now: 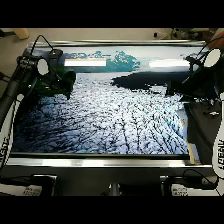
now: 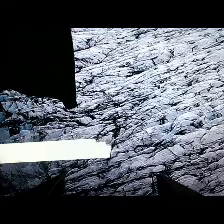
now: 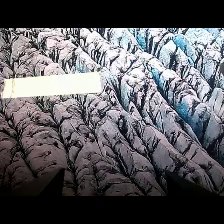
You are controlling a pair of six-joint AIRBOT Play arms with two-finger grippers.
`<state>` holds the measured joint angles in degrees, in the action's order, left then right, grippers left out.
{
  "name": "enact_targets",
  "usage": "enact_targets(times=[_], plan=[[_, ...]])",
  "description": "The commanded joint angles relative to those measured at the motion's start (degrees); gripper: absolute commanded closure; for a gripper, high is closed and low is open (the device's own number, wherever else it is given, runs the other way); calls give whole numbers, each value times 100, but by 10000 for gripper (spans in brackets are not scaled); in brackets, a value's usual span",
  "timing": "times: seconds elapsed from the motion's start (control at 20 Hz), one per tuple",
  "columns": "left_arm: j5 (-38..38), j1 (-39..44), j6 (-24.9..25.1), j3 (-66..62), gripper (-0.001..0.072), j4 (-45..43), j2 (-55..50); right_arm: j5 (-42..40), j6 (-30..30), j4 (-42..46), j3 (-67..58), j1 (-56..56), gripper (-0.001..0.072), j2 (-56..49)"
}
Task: Fold the shirts.
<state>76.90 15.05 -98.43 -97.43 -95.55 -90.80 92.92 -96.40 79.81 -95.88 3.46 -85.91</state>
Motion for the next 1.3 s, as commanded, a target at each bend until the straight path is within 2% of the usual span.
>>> enact_targets(times=[0.0,0.6,0.65,0.8,0.95,1.0,1.1,1.15,1.25], plan=[[0,2,2,2,25,0,-2,0,-2,-2,-4,-4,42,-4],[0,2,0,2,25,0,-2,0,-2,-2,-4,-4,42,-4],[-118,2,-24,4,25,2,-13,-57,-2,-9,-4,-4,42,-4],[-1246,2,-22,4,24,2,-101,-695,-2,-11,-4,-4,42,-4],[-1954,4,-15,2,24,7,-105,-1113,0,-9,-4,-4,42,-4],[-2146,0,149,2,26,-186,-142,-1222,0,-9,-4,-4,43,-4],[-2006,-229,-332,-52,162,-1010,-356,-1272,0,-9,-4,-4,43,-9],[-1617,-522,-682,-190,159,-1132,-584,-1311,0,-9,-4,-4,43,-17],[-1113,-1220,-1049,-404,-13,-293,-1058,-1322,0,-15,-4,-4,44,-33]])
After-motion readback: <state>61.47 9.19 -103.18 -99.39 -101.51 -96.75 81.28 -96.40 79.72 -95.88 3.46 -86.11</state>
